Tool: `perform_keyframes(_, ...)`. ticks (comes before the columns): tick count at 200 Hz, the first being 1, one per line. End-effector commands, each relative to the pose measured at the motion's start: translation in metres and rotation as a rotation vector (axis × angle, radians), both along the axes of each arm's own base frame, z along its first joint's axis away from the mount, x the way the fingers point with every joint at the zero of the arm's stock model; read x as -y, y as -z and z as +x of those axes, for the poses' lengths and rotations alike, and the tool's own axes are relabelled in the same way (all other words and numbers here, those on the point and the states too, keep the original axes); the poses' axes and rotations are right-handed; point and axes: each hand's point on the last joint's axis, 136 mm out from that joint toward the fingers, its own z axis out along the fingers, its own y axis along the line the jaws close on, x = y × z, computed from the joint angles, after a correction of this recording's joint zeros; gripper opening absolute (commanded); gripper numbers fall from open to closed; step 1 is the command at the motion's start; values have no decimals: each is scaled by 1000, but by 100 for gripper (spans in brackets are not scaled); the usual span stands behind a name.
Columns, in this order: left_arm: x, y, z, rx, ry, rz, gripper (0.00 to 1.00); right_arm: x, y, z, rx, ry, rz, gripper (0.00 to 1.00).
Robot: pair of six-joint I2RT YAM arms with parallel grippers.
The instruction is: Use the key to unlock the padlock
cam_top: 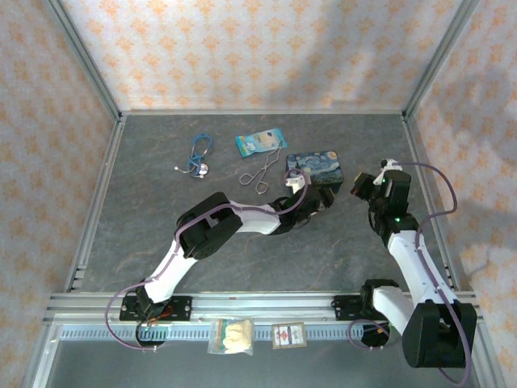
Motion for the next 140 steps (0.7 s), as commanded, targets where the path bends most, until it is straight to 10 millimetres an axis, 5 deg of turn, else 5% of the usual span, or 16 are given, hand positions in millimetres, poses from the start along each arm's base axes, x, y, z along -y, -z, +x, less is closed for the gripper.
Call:
perform_keyframes(1, -10, 37, 8, -32, -56, 109, 61, -2, -15, -1, 67, -14, 13, 0)
perform_keyframes(55, -22, 47, 14, 13, -92, 190, 59, -4, -19, -2, 89, -24, 28, 0)
perform_keyframes(107, -63, 29, 28, 113, -248, 355, 63, -5, -19, -4, 94, -25, 38, 0)
perform_keyframes(140, -43, 38, 33, 101, -180, 369, 63, -6, -17, -3, 99, -23, 47, 0)
